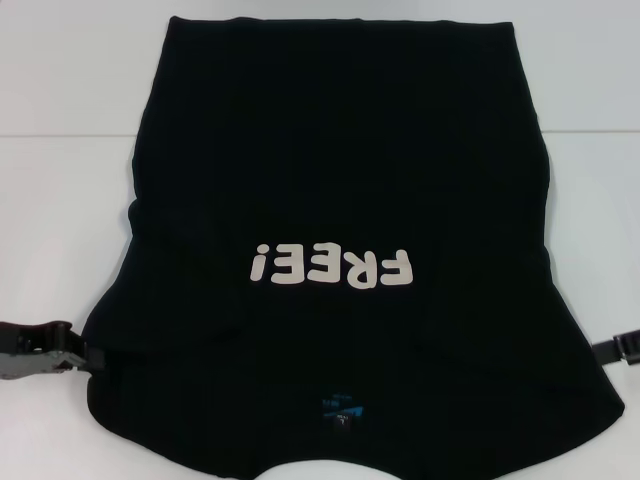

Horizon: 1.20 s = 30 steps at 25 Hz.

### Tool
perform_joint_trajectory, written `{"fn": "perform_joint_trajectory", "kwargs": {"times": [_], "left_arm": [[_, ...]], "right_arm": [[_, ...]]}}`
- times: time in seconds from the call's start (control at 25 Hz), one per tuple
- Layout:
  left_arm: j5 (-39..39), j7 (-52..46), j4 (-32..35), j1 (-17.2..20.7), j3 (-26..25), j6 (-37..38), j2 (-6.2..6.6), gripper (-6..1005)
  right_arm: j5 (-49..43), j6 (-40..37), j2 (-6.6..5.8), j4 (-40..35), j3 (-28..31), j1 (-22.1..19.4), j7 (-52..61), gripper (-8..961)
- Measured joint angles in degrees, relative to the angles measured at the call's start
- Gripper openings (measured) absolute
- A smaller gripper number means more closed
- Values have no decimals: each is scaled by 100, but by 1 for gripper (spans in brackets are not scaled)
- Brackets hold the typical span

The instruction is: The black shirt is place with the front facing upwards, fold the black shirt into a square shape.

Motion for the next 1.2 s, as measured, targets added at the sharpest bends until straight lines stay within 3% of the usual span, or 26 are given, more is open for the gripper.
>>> {"fn": "perform_joint_trajectory", "kwargs": {"times": [0.48,0.84,1.2], "left_arm": [[0,-17,-2,-24,1,22,4,7],[0,-32,-3,-29,-1,23,4,9],[0,-27,-18,-29,-9,4,4,11]], "right_arm": [[-952,410,136,247,-50,95,25,723],[-1017,469,308,253,-61,199,-98,717],[-1032,629,332,294,-113,233,-110,711]]}}
